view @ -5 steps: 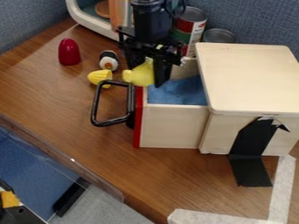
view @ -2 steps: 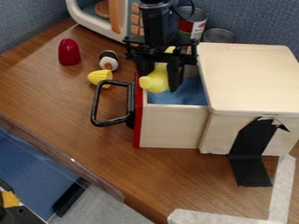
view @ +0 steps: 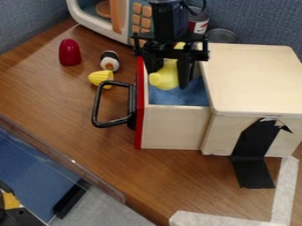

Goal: Put the banana in the drawer

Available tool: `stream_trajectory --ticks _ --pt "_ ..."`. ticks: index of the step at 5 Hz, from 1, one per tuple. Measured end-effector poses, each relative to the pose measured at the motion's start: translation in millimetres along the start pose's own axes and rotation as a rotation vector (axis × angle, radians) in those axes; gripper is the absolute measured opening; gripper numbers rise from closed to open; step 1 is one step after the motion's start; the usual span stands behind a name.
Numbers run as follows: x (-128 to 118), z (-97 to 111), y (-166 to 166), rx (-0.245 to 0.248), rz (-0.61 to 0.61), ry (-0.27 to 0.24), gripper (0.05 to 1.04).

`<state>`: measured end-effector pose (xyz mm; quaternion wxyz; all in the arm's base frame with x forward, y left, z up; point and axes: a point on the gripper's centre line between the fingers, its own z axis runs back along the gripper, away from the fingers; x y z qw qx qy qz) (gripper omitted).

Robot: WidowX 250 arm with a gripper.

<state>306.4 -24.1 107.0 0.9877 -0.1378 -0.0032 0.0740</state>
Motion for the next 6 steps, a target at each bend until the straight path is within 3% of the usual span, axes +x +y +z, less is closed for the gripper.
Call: stream_trajectory --ticks 1,3,4,5,6 --pt "3 2 -2 -0.009 -0.018 -0.012 0.961" --pt "5 9 16 -0.009 0.018 -0.023 0.999" --pt "3 23 50 0.046 -0.001 -0.042 0.999" --pt "1 32 83 0.174 -0.060 -0.099 0.999" --pt "-10 46 120 0.251 -0.099 -0.157 0.999"
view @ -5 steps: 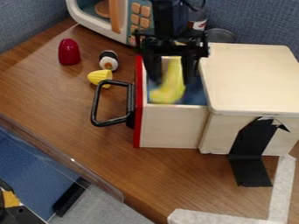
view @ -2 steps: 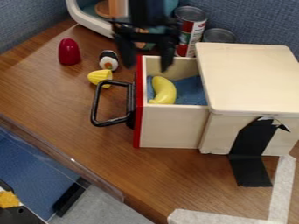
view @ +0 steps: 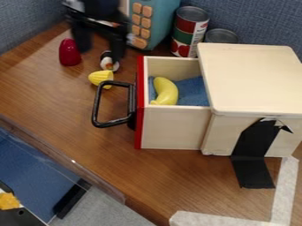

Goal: Put the banana in the drawer

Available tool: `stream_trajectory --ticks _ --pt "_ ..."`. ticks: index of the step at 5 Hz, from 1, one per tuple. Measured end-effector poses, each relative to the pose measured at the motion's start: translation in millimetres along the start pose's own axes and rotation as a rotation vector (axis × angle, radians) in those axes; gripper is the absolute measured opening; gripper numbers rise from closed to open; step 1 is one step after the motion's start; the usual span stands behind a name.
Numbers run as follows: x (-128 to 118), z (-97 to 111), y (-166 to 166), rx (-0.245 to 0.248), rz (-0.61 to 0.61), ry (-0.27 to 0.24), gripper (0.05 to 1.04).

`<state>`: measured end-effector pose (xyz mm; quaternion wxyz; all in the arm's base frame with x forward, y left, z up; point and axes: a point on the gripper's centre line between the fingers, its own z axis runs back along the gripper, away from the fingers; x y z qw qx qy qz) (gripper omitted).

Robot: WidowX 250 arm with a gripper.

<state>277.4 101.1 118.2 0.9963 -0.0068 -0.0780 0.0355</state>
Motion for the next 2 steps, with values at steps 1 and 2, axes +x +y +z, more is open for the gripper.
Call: stream_trajectory --ticks 1,2 --pt "-14 6 27 0.040 -0.061 -0.010 0.999" --pt "-34 10 64 0.061 -0.058 0.008 0.999"
